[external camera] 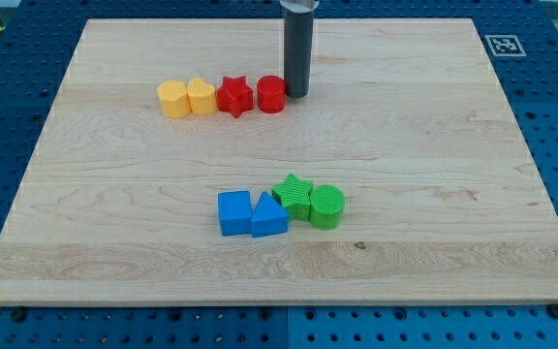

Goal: Move your arm closer to blue cube

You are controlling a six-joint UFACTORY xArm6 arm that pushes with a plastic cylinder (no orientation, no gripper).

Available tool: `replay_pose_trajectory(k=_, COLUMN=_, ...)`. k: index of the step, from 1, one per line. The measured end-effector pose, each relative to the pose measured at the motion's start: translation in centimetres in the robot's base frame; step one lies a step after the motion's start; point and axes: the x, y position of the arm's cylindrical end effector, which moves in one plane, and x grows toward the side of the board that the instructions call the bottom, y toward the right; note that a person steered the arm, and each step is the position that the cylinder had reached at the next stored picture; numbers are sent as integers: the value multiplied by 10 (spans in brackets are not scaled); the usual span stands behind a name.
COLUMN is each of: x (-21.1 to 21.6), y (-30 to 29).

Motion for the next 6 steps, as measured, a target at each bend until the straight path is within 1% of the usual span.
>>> replay_pose_trajectory(k=1, x=0, y=0)
replay_pose_trajectory(k=3, x=24, y=4)
replay_pose_trajectory(k=5, x=85, y=-6)
replay_pose_trajectory(k=6, x=107, y=-62)
